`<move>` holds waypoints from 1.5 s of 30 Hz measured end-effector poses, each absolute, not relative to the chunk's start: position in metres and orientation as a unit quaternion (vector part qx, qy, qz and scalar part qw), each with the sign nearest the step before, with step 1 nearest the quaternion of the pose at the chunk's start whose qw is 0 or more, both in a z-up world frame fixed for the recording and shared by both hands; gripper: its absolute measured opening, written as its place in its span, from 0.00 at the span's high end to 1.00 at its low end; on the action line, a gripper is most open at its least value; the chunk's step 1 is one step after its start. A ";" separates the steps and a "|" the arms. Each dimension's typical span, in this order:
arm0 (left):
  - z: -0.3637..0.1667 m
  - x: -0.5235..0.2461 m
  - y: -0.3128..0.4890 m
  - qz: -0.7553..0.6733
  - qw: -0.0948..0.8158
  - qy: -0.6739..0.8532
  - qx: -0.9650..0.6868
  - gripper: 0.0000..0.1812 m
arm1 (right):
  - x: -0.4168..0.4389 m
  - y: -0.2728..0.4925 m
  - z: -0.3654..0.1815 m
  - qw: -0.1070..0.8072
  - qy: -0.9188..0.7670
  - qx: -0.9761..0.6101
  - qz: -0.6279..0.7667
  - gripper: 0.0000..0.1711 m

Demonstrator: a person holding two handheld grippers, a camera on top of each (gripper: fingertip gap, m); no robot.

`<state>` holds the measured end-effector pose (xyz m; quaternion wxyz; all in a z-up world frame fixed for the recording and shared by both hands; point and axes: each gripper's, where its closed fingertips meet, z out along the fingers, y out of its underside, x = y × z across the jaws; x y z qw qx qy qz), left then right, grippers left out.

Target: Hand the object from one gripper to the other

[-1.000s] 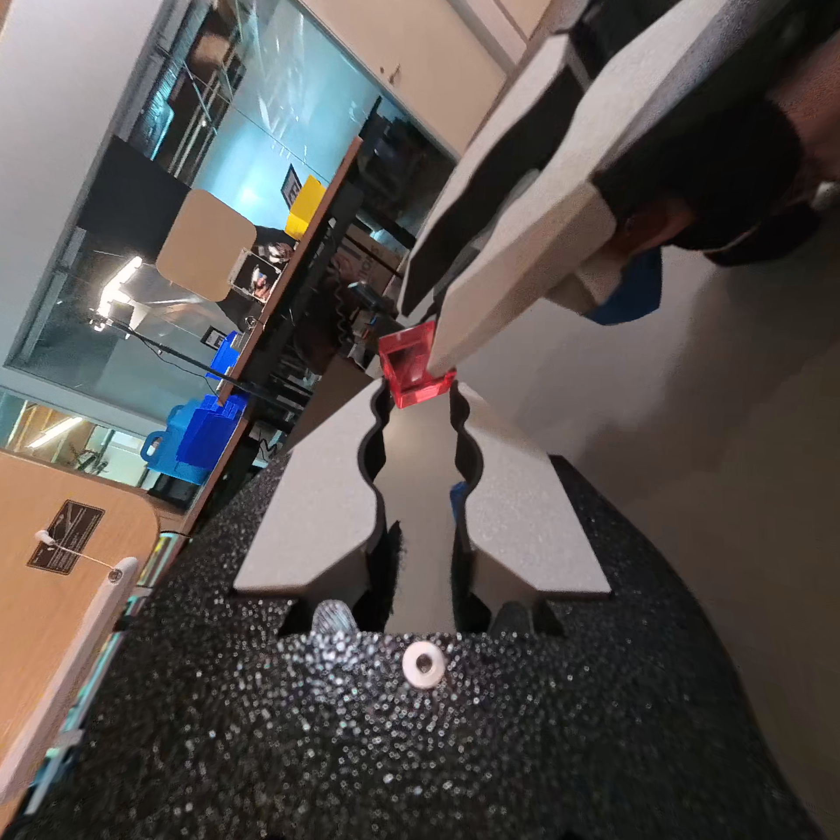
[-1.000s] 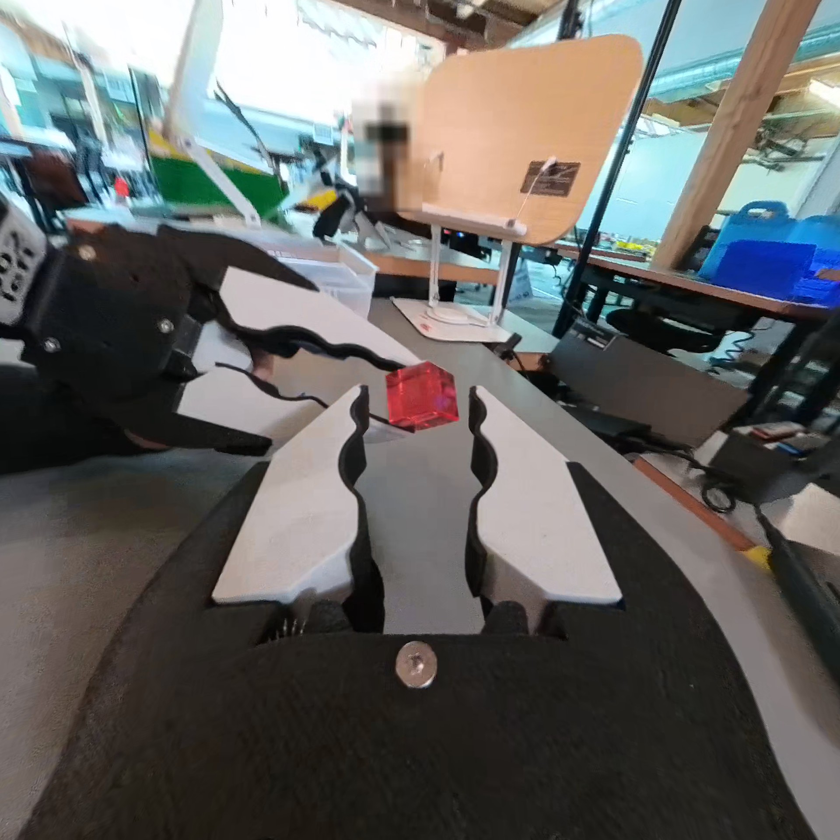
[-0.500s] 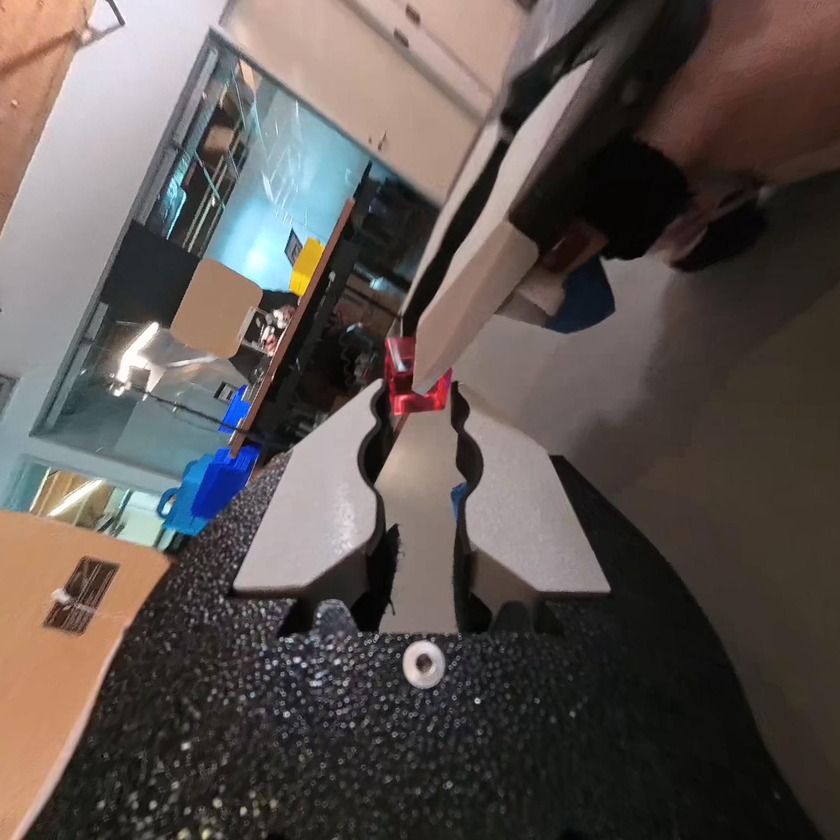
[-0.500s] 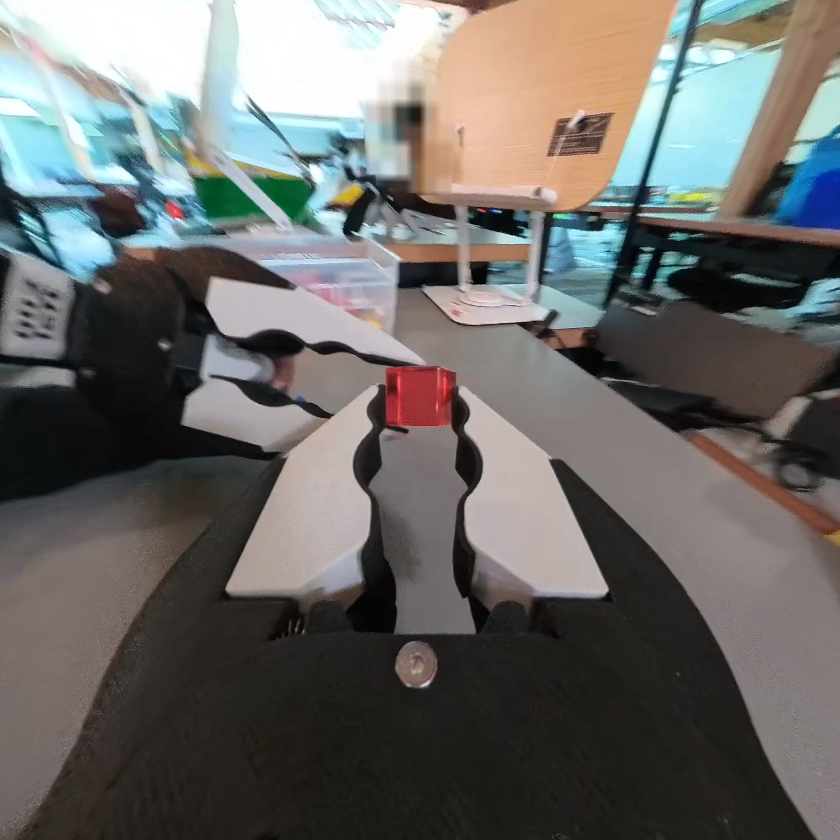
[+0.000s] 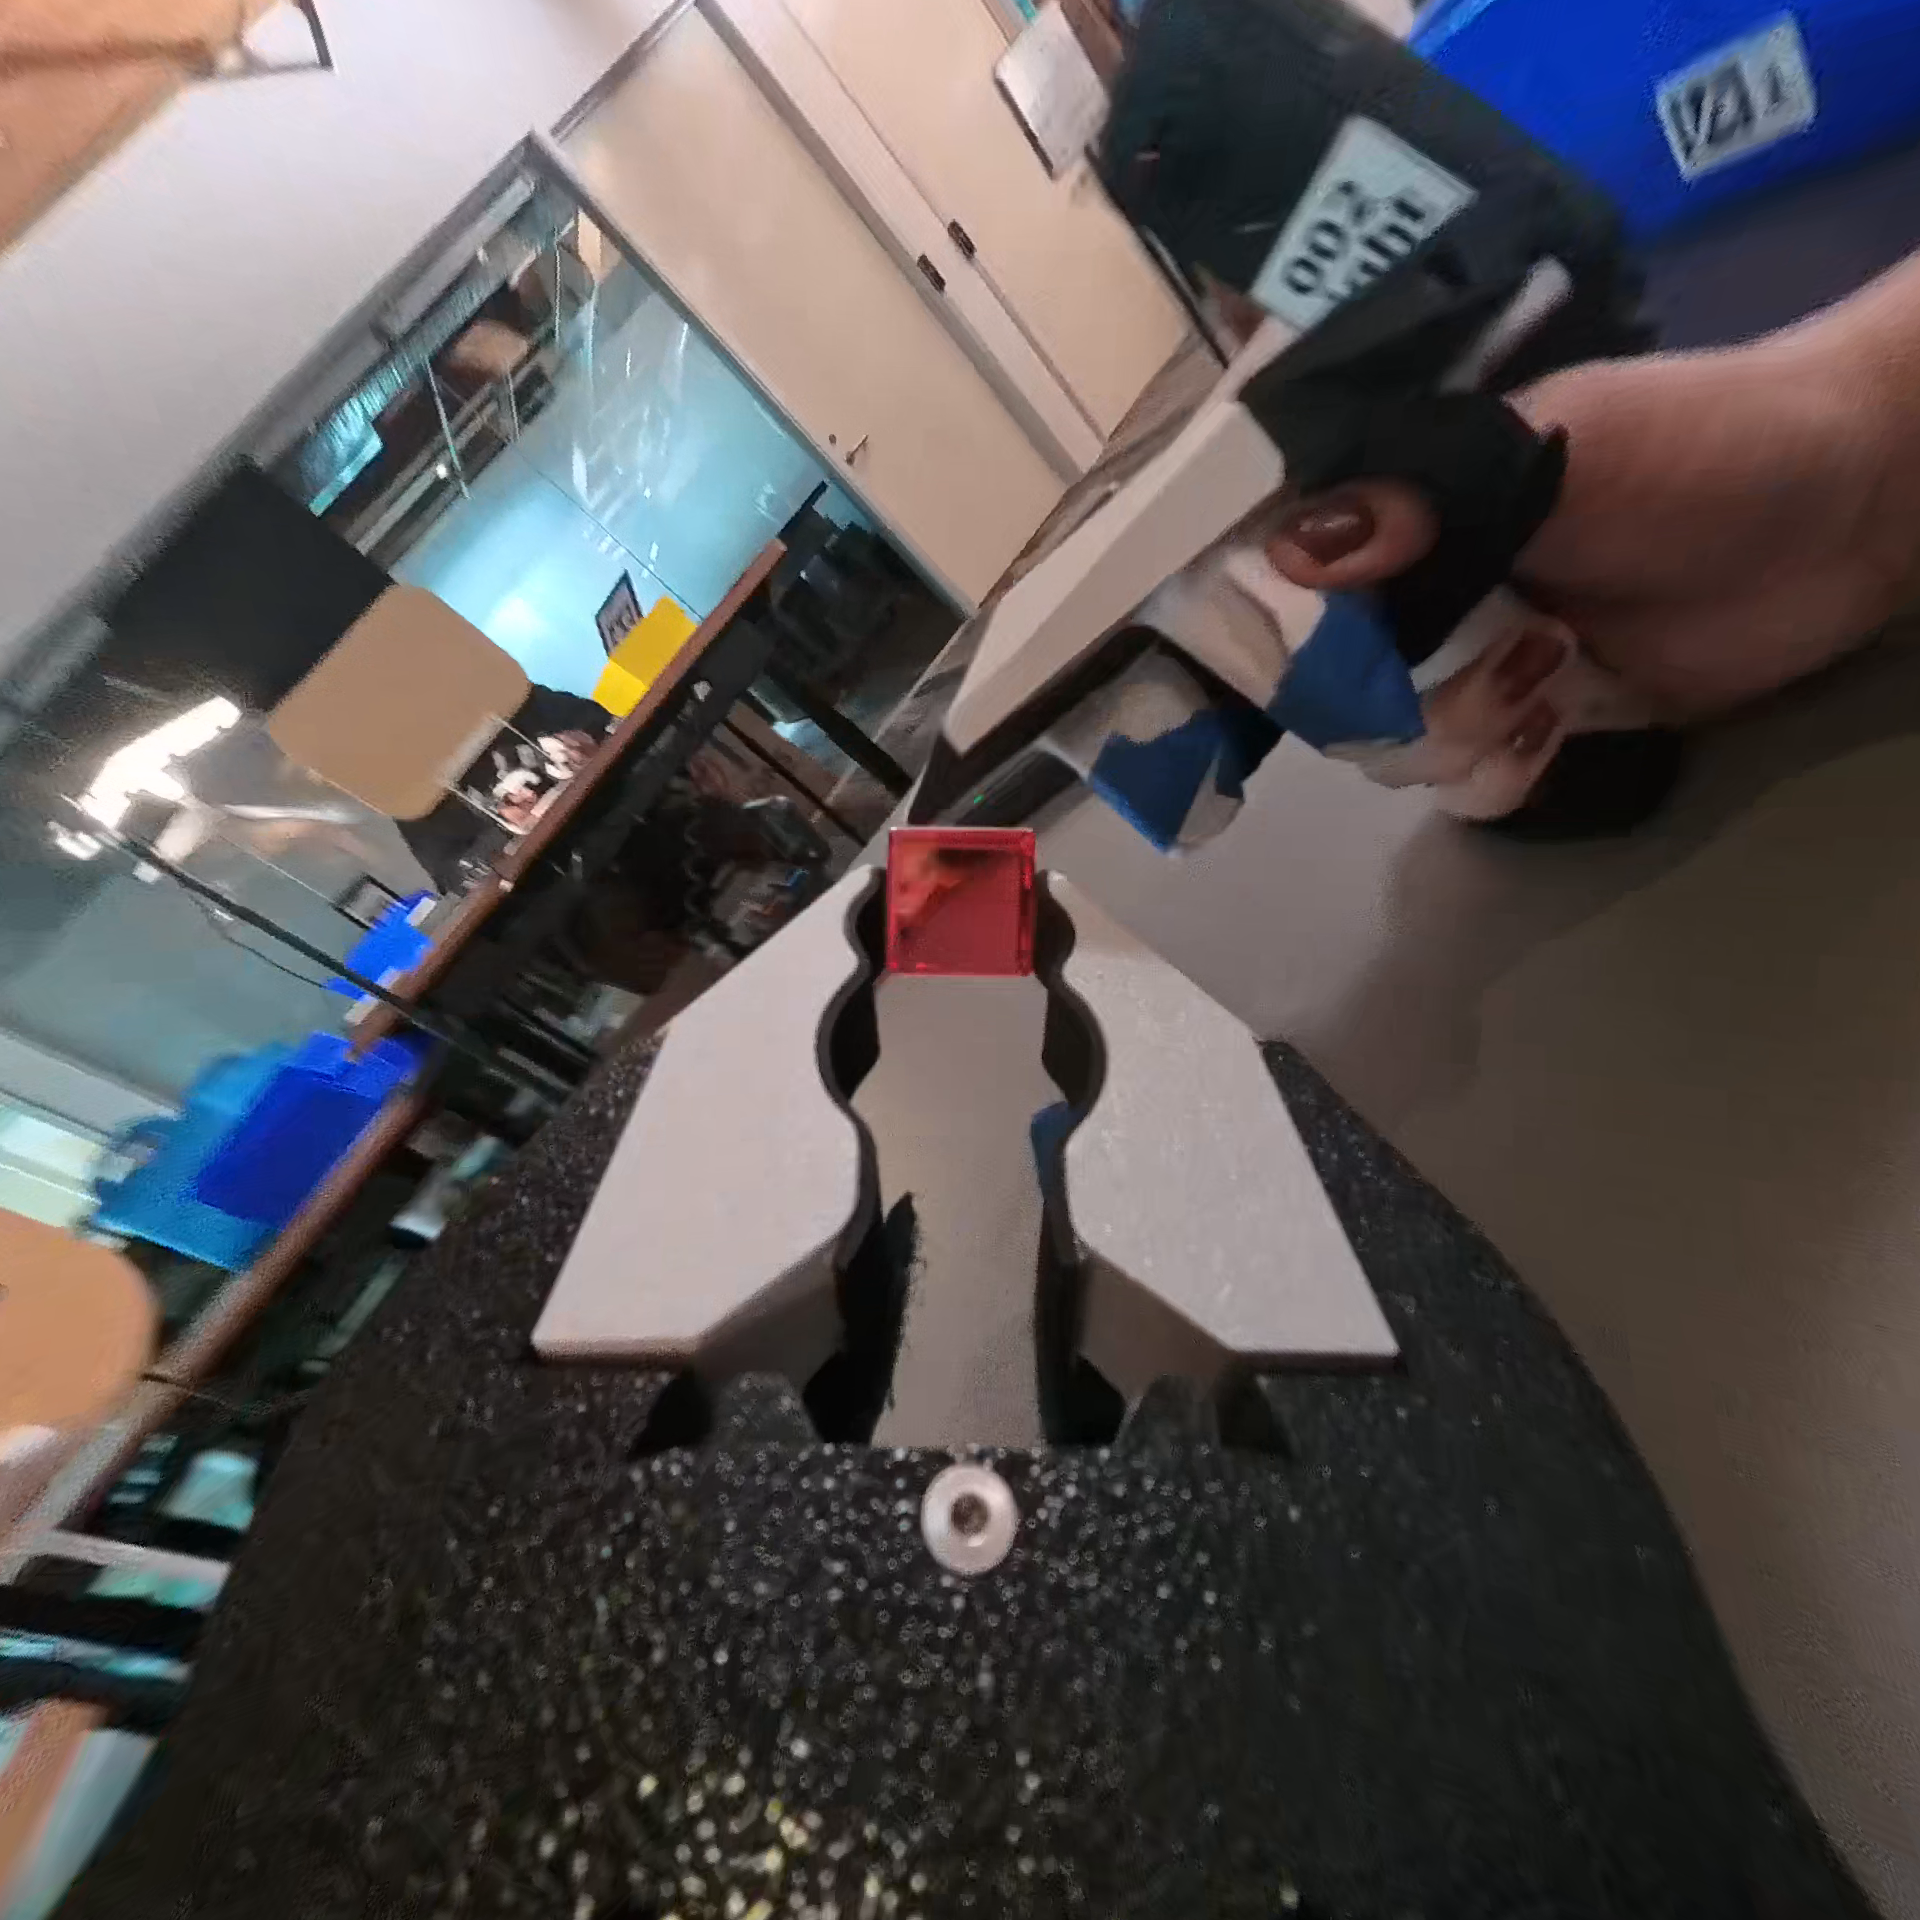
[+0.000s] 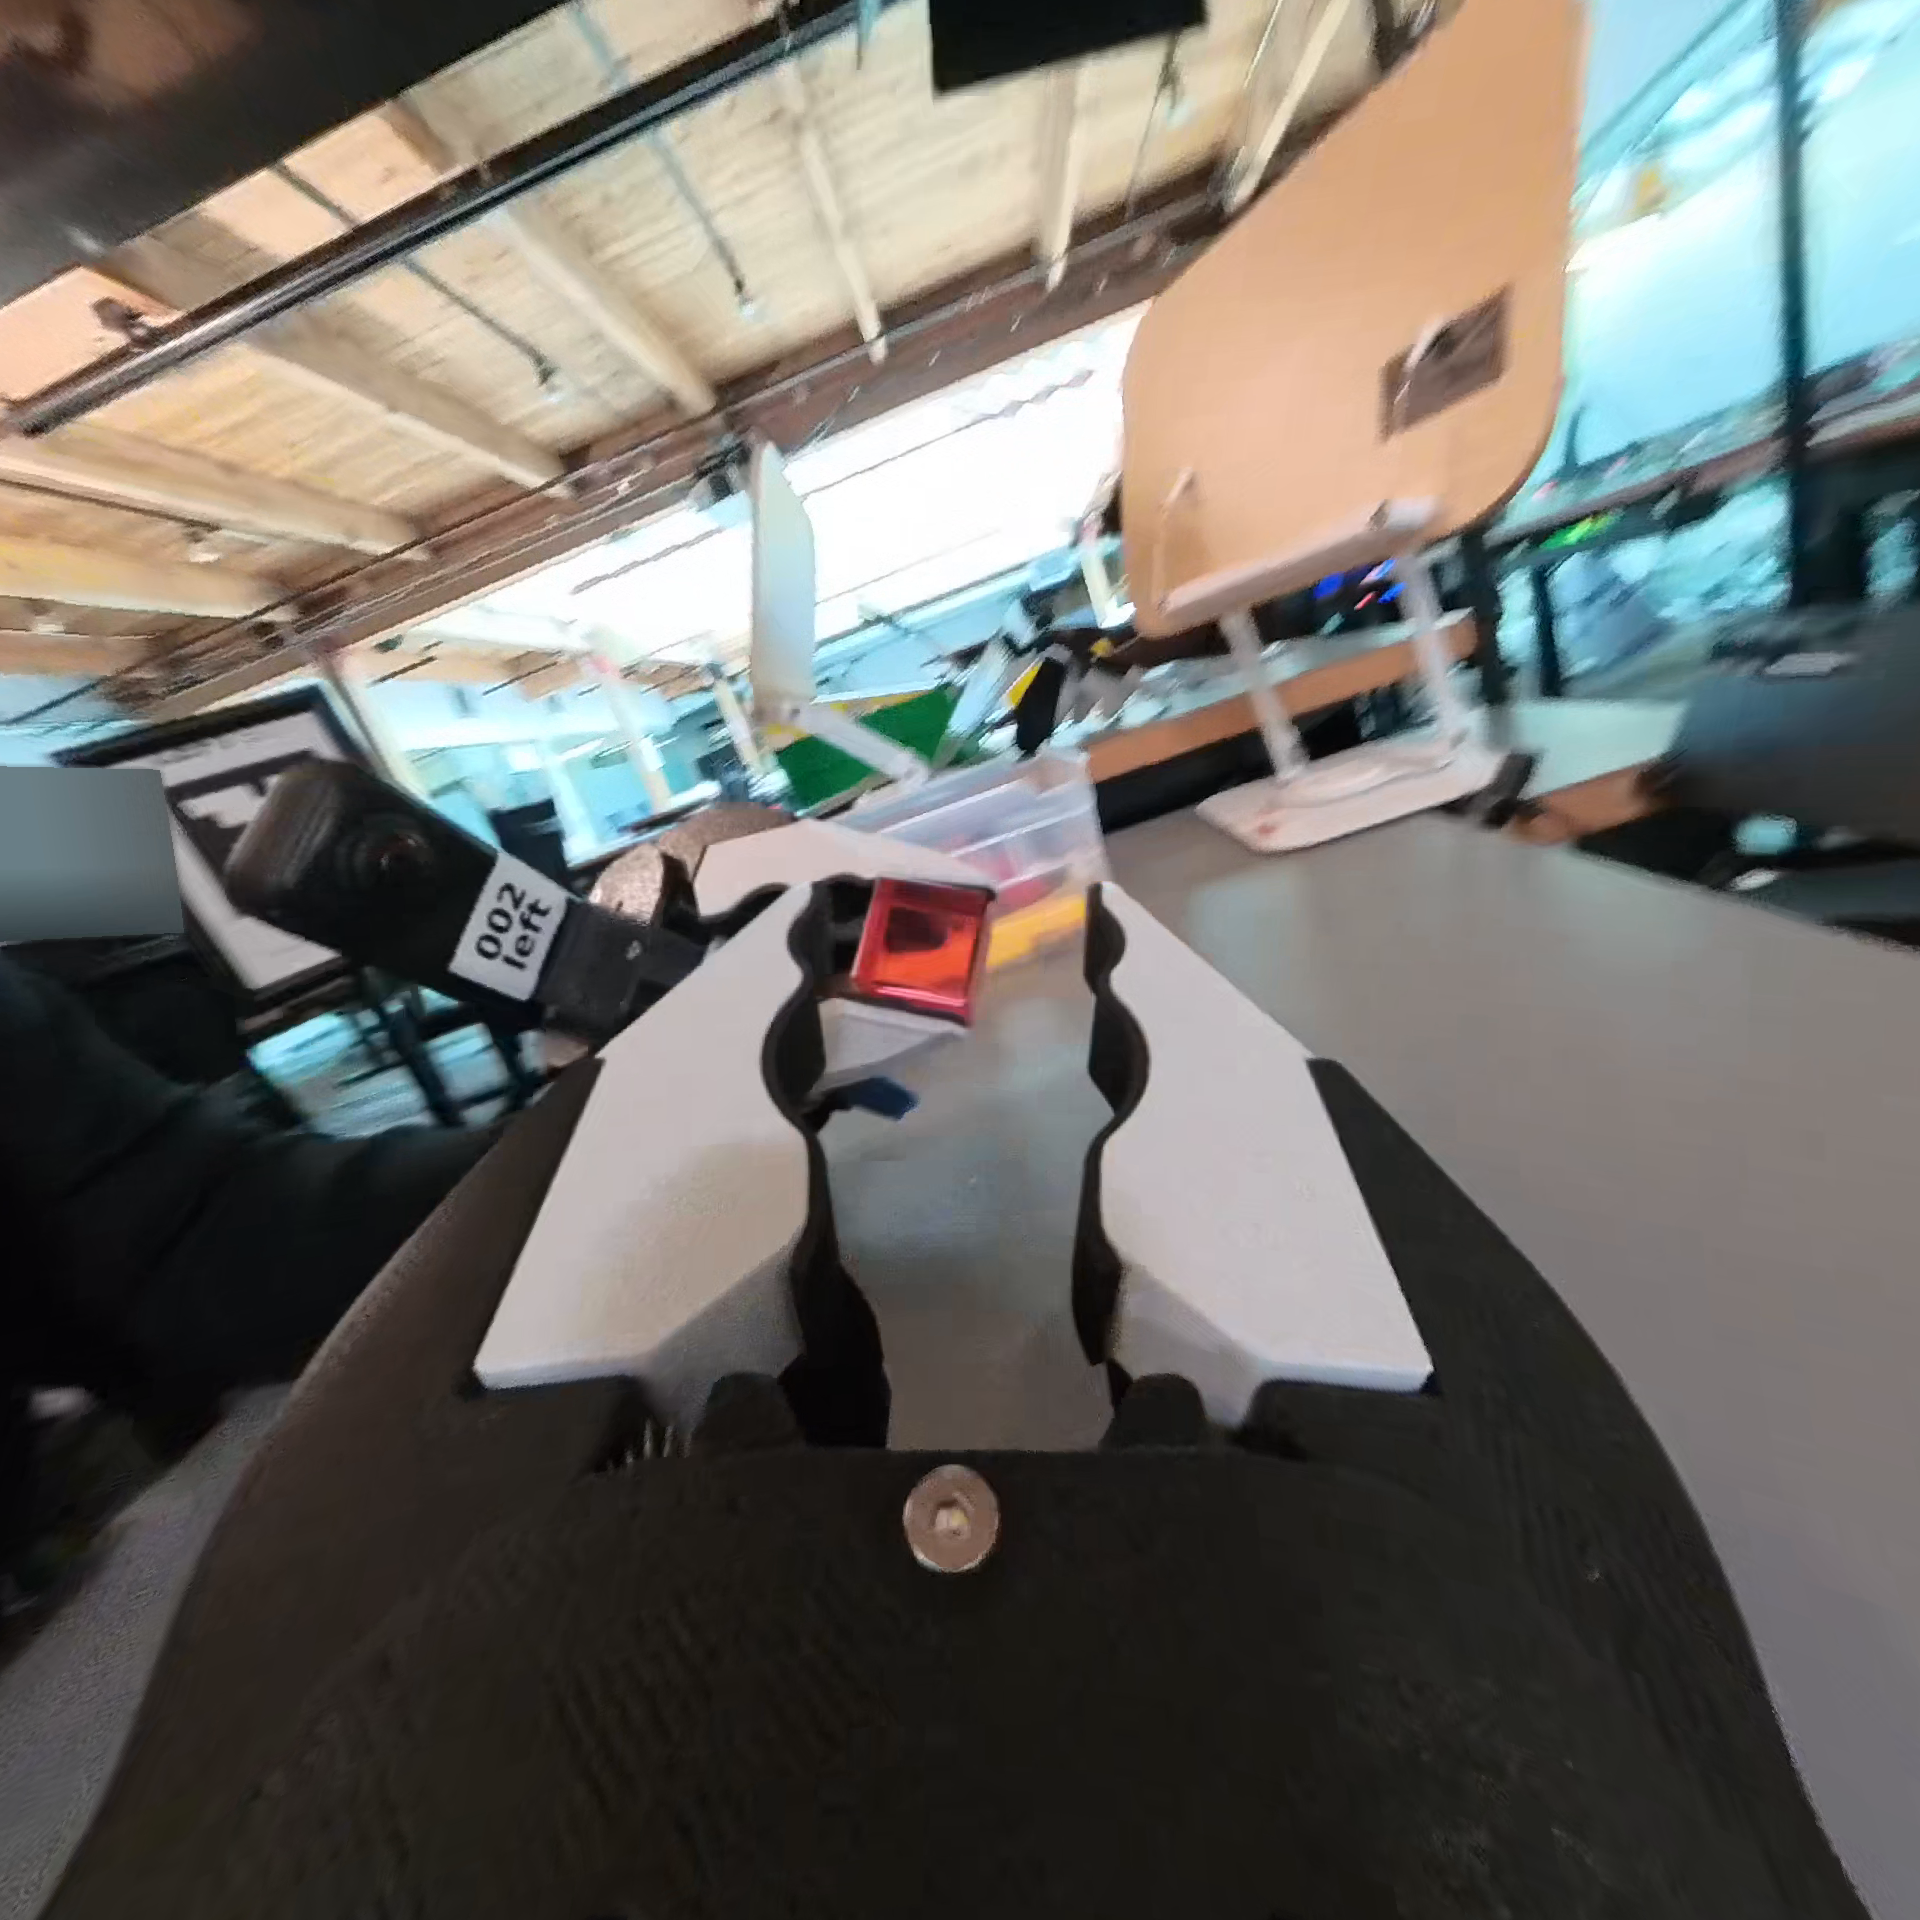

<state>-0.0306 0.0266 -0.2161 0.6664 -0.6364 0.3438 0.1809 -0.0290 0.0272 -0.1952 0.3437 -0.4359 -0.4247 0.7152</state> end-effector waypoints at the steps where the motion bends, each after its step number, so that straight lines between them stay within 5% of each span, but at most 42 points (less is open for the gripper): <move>1: -0.214 -0.032 0.027 0.148 0.677 0.325 -0.644 0.86 | -0.027 0.033 -0.192 0.372 -0.418 -0.434 0.706 0.70; 12: -0.161 -0.043 -0.002 -0.461 0.717 0.084 -0.516 0.87 | -0.024 0.028 -0.182 0.686 -0.518 -0.326 0.393 0.60; 22: -0.173 -0.027 -0.001 -0.631 0.593 0.058 -0.497 0.87 | -0.039 -0.011 -0.194 0.747 -0.596 -0.211 0.206 0.73; 36: -0.184 -0.013 0.002 -0.651 0.541 0.063 -0.530 0.86 | -0.035 -0.003 -0.189 0.743 -0.582 -0.239 0.229 0.84; 40: -0.182 -0.020 0.009 -0.608 0.583 0.060 -0.535 0.65 | -0.036 0.011 -0.193 0.723 -0.574 -0.285 0.256 0.84; 45: -0.181 -0.051 0.019 -0.422 0.703 0.057 -0.570 0.59 | -0.028 0.047 -0.191 0.690 -0.510 -0.390 0.334 0.84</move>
